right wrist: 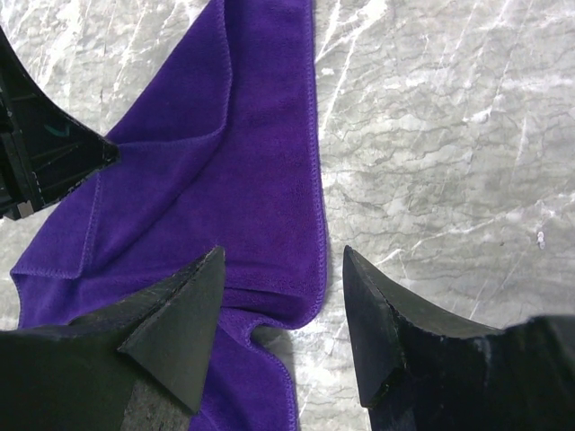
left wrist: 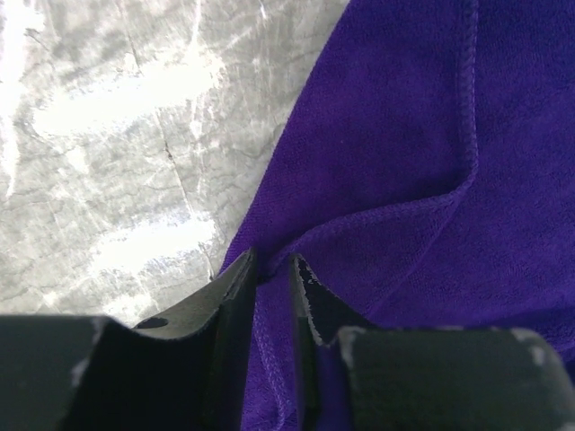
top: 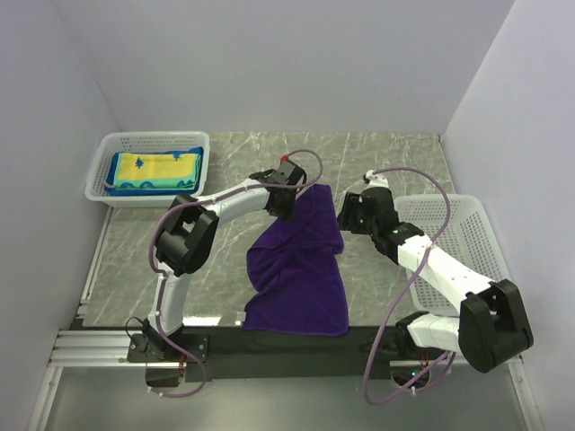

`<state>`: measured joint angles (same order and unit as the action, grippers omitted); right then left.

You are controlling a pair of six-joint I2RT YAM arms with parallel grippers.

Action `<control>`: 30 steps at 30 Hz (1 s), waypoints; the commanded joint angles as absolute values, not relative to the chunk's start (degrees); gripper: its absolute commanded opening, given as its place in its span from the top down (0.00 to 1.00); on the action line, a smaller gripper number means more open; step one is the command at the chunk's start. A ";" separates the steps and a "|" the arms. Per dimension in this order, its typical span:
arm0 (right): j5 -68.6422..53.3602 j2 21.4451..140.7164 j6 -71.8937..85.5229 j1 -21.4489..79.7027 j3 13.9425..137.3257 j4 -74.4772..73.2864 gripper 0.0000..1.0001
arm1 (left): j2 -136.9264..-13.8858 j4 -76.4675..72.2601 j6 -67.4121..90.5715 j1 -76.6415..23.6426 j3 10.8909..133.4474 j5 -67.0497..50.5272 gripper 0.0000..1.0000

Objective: Fold and stack the towels
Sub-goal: Flatten out the crumpled towel

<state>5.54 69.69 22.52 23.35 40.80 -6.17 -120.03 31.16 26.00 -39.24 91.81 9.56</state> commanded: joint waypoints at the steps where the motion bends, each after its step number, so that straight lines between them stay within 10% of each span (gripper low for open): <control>1: 5.45 70.14 22.59 23.12 40.52 -3.60 0.38 | -119.62 31.03 24.79 -39.64 91.15 8.26 0.74; 12: 5.97 73.82 21.71 23.12 42.97 -3.25 0.38 | -118.48 32.43 24.26 -39.99 92.37 9.40 0.99; 30: 1.14 106.77 9.41 17.76 76.53 -14.92 0.49 | -113.82 40.34 19.95 -34.19 98.61 22.67 0.99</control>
<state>1.54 102.69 13.30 18.15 70.96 -10.22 -117.64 39.42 20.82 -35.66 96.18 19.14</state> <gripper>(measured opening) 0.520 0.020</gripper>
